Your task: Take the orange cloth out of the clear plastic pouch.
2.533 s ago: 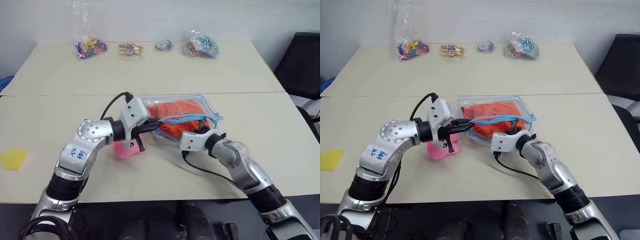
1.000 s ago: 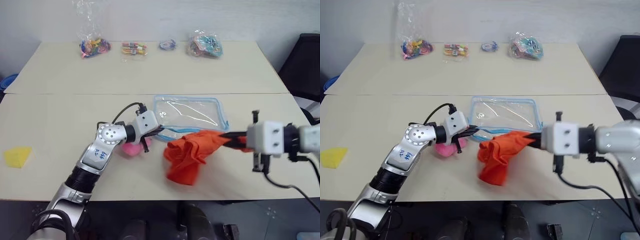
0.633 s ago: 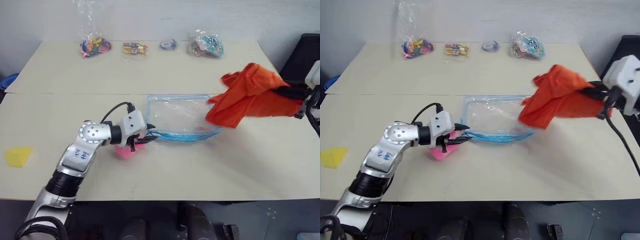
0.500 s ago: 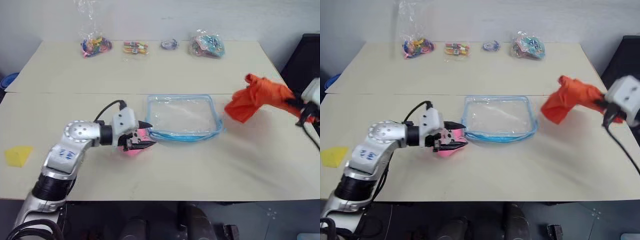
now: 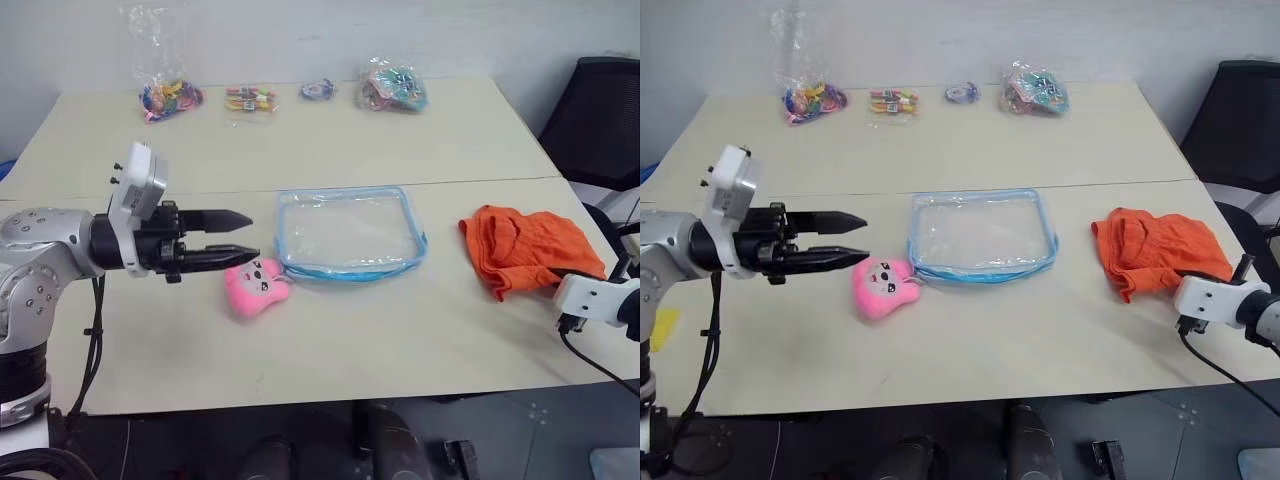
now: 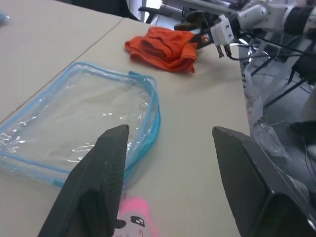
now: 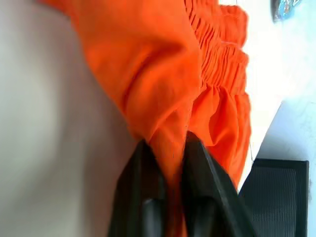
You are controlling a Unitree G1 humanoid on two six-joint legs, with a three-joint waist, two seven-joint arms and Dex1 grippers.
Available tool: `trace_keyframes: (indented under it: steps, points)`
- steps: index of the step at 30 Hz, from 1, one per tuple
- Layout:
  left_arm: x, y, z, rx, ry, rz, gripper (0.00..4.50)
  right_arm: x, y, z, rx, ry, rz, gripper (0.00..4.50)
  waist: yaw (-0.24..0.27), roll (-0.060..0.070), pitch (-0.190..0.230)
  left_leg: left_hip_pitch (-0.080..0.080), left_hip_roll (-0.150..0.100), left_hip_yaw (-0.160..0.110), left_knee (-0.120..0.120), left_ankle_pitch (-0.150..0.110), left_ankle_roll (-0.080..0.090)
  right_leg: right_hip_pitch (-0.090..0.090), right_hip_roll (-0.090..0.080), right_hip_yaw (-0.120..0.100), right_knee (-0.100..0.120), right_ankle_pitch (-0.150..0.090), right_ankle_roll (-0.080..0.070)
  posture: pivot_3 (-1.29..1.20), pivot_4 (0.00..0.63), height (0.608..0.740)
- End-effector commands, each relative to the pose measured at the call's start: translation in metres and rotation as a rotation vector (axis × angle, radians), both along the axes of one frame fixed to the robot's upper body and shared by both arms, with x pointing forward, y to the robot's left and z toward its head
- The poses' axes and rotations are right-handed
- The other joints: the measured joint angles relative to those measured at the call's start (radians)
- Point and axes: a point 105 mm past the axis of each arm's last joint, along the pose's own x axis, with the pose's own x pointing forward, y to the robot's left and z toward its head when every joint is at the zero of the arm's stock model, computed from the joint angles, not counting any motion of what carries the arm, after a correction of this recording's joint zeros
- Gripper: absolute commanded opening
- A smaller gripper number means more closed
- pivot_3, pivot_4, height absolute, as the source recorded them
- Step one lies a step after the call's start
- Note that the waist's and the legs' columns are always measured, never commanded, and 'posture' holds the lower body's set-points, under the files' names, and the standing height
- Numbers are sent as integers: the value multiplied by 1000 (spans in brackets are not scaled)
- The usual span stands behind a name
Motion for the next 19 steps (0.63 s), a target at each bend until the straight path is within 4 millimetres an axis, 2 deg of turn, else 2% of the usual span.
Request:
trace_keyframes:
  steps: [1,5,8,10,12,15,19]
  points:
    - [-9,-5,6,17,-50,-61,2874,-6,-6,17,74,10,-18,1741,3,0,0,0,0,0,0,0,0,0,0,0,0,0,0,0,150,740]
    - [-5,-10,7,13,-61,-82,2874,-25,-20,27,312,56,-125,3148,14,0,0,-1,-1,-1,0,0,0,0,-1,0,0,0,0,0,150,740]
    - [-1,-14,11,9,-73,-107,2874,-55,-25,24,570,227,-244,4167,26,0,0,0,0,0,1,0,0,0,0,0,0,0,0,0,150,740]
    - [3,-16,14,2,-83,-131,2874,-82,-28,28,771,306,-317,4167,37,2,0,0,-1,0,1,0,0,1,0,1,0,1,0,0,150,740]
    - [7,-18,16,1,-83,-142,2874,-100,-32,33,872,316,-386,4167,48,3,0,-1,-1,0,1,0,0,1,0,1,0,1,1,0,150,740]
    - [13,-21,14,8,-94,-163,2874,-116,-38,38,940,292,-459,4167,49,2,-1,0,-2,1,1,0,1,2,1,2,-1,2,1,0,150,740]
    - [19,-25,15,5,-114,-179,2874,-121,-35,42,987,256,-487,4167,48,1,-1,1,-2,2,0,0,1,1,2,4,-1,2,1,0,150,740]
